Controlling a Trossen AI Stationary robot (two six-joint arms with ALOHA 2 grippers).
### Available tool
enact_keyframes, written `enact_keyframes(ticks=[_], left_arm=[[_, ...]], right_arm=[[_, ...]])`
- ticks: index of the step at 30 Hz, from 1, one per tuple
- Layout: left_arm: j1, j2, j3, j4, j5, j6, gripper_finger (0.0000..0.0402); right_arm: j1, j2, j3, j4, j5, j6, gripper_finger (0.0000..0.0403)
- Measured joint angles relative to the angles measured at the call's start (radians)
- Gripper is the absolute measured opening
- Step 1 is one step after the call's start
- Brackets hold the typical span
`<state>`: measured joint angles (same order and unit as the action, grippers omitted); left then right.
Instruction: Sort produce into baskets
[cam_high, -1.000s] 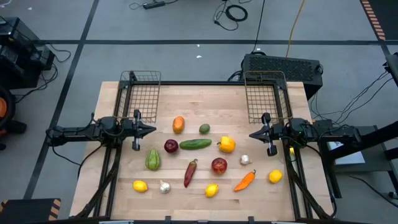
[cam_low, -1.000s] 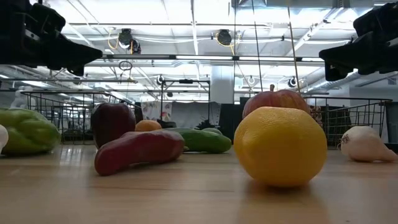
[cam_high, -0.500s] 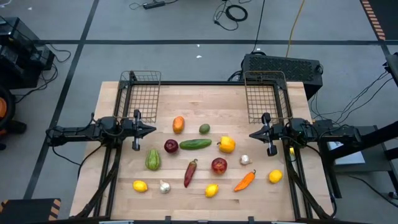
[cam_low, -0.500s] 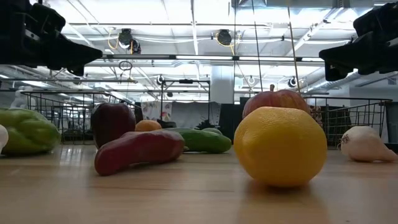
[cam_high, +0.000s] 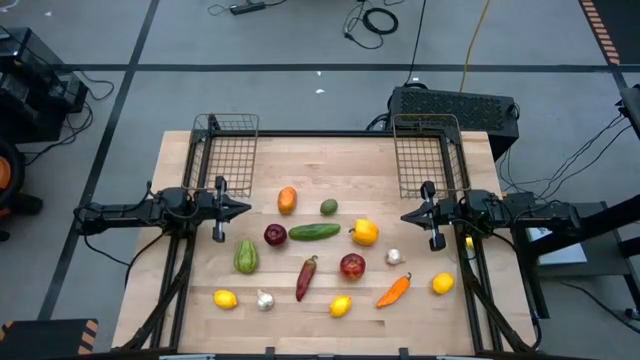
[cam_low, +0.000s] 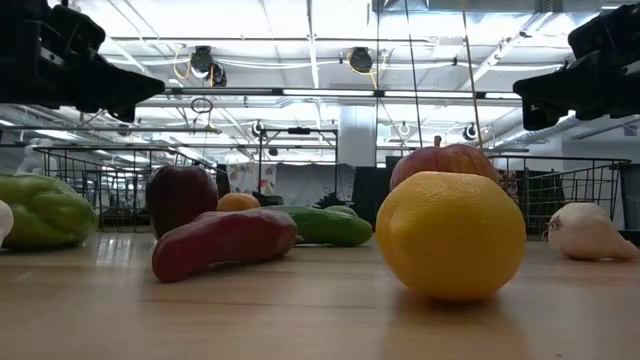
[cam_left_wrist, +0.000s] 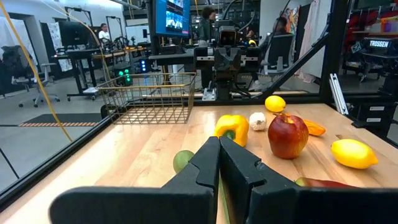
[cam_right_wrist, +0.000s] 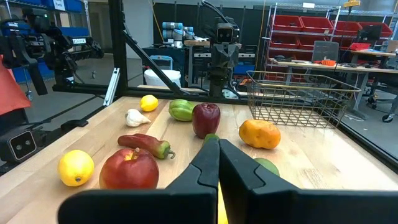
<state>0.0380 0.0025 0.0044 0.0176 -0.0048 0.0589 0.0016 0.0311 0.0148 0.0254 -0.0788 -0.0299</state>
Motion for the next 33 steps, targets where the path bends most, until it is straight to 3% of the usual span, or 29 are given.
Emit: enact_keyframes(ticks=[14, 19, 24, 28, 33], left_arm=[[0.000, 0.000, 0.000, 0.000, 0.000, 0.000, 0.0016], [0.000, 0.000, 0.000, 0.006, -0.013, 0.000, 0.0016], [0.000, 0.000, 0.000, 0.010, -0.048, 0.001, 0.0016], [0.000, 0.000, 0.000, 0.012, -0.056, 0.001, 0.0016], [0.000, 0.000, 0.000, 0.011, -0.056, 0.001, 0.0016]], right_arm=[[0.000, 0.000, 0.000, 0.004, 0.002, 0.007, 0.0000], [0.000, 0.000, 0.000, 0.005, 0.002, 0.167, 0.0000], [0.000, 0.007, 0.017, 0.005, -0.001, 0.184, 0.0000], [0.000, 0.058, 0.086, 0.002, -0.001, 0.207, 0.0000], [0.000, 0.214, 0.303, -0.031, 0.001, 0.163, 0.0000]])
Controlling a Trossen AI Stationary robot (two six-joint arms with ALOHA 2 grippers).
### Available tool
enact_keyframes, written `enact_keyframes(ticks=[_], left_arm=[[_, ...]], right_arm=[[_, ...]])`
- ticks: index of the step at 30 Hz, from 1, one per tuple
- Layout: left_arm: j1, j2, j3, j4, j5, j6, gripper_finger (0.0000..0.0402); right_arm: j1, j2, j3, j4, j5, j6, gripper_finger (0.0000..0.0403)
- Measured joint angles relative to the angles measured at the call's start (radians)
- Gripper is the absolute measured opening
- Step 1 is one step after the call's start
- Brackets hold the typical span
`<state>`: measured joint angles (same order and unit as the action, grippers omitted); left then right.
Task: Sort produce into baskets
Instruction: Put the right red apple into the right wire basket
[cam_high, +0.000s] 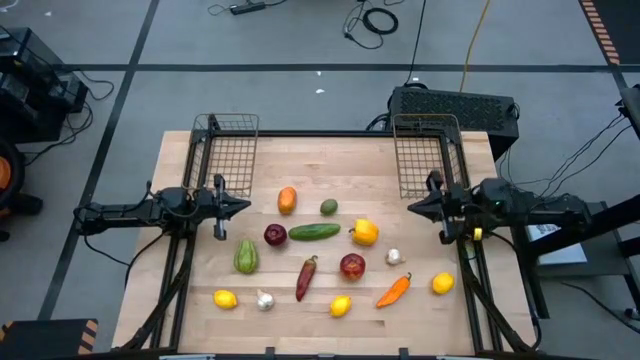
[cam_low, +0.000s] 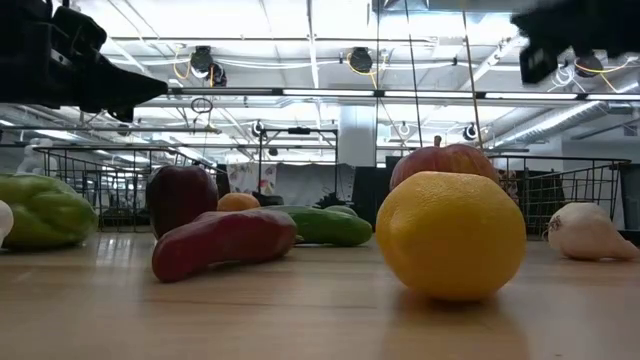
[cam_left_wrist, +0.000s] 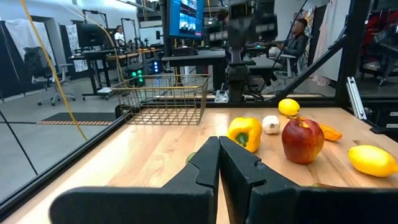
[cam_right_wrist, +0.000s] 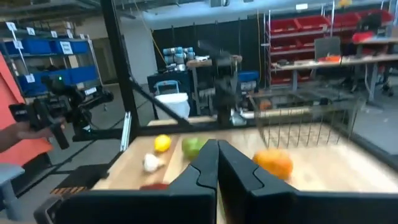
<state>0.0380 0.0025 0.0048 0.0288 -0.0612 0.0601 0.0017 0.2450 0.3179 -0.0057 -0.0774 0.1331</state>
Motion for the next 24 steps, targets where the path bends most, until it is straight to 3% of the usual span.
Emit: enact_keyframes(ticks=[8, 13, 18, 24], left_arm=[[0.000, 0.000, 0.000, 0.004, -0.002, 0.000, 0.0016], [0.000, 0.000, 0.000, 0.037, -0.034, 0.000, 0.0016], [0.000, 0.000, 0.000, 0.037, -0.034, 0.000, 0.0016], [0.000, 0.000, 0.000, 0.040, -0.034, 0.000, 0.0016]], right_arm=[[0.000, 0.362, 0.536, -0.213, 0.075, -0.094, 0.0000], [0.000, 0.549, 0.762, -0.248, 0.106, -0.099, 0.0000], [0.000, 0.675, 0.811, -0.300, 0.106, -0.107, 0.0000], [0.025, 0.784, 0.735, -0.309, 0.109, 0.021, 0.0000]])
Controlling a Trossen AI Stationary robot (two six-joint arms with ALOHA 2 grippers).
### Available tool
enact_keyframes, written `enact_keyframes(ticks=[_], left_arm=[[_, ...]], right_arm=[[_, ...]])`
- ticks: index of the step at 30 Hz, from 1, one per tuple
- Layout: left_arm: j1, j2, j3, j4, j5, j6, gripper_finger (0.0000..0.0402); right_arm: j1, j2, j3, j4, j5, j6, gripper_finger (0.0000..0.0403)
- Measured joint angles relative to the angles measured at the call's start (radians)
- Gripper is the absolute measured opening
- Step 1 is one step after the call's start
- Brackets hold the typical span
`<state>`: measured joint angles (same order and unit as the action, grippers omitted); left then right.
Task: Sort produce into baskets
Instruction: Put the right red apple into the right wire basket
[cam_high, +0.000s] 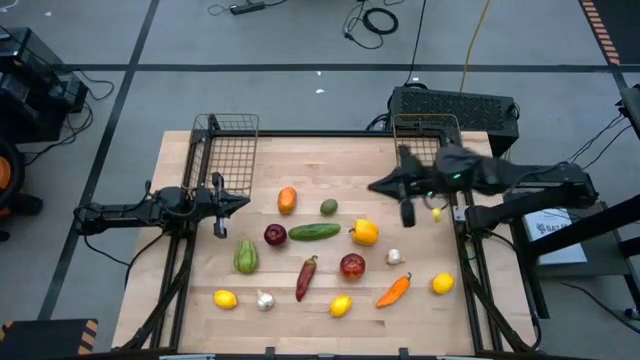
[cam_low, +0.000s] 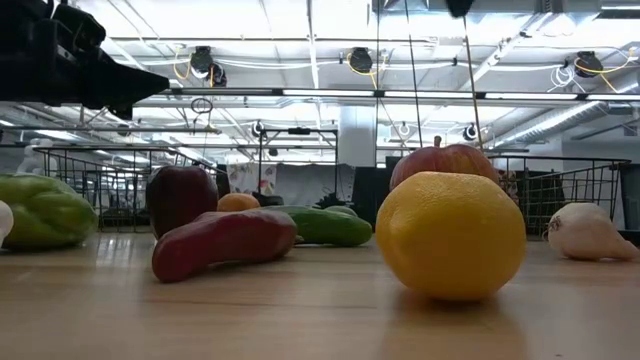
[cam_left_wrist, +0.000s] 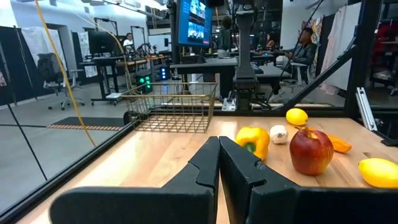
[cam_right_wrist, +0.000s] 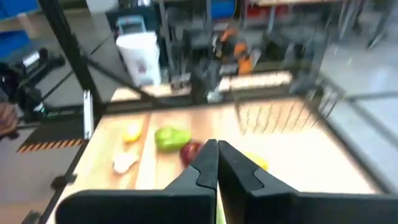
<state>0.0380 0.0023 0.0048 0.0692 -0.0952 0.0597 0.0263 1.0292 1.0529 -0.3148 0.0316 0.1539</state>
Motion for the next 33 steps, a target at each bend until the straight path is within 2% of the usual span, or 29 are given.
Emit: enact_keyframes(ticks=[5, 11, 17, 20, 23, 29, 33], left_arm=[[0.000, 0.000, 0.000, -0.001, -0.038, -0.002, 0.0016], [0.000, 0.007, 0.008, -0.014, -0.064, -0.056, 0.0016], [0.000, 0.057, 0.098, -0.015, -0.086, -0.079, 0.0016], [0.000, 0.112, 0.203, -0.051, -0.099, -0.080, 0.0016], [0.000, 0.203, 0.352, -0.186, -0.121, -0.072, 0.0016], [-0.011, 0.470, 0.706, -0.430, -0.085, -0.046, 0.0016], [-0.049, 0.639, 0.868, -0.499, -0.050, -0.054, 0.0016]], right_arm=[[0.074, 0.087, -0.096, 0.032, 0.004, 0.021, 0.0000], [0.156, 0.167, -0.172, 0.063, 0.092, 0.072, 0.0000], [0.203, 0.207, -0.180, 0.062, 0.109, 0.106, 0.0000], [0.221, 0.208, -0.180, 0.046, 0.134, 0.131, 0.0000], [0.236, 0.208, -0.180, 0.037, 0.165, 0.145, 0.0000], [0.258, 0.208, -0.180, 0.042, 0.189, 0.149, 0.0000], [0.265, 0.208, -0.180, 0.043, 0.206, 0.149, 0.0000]])
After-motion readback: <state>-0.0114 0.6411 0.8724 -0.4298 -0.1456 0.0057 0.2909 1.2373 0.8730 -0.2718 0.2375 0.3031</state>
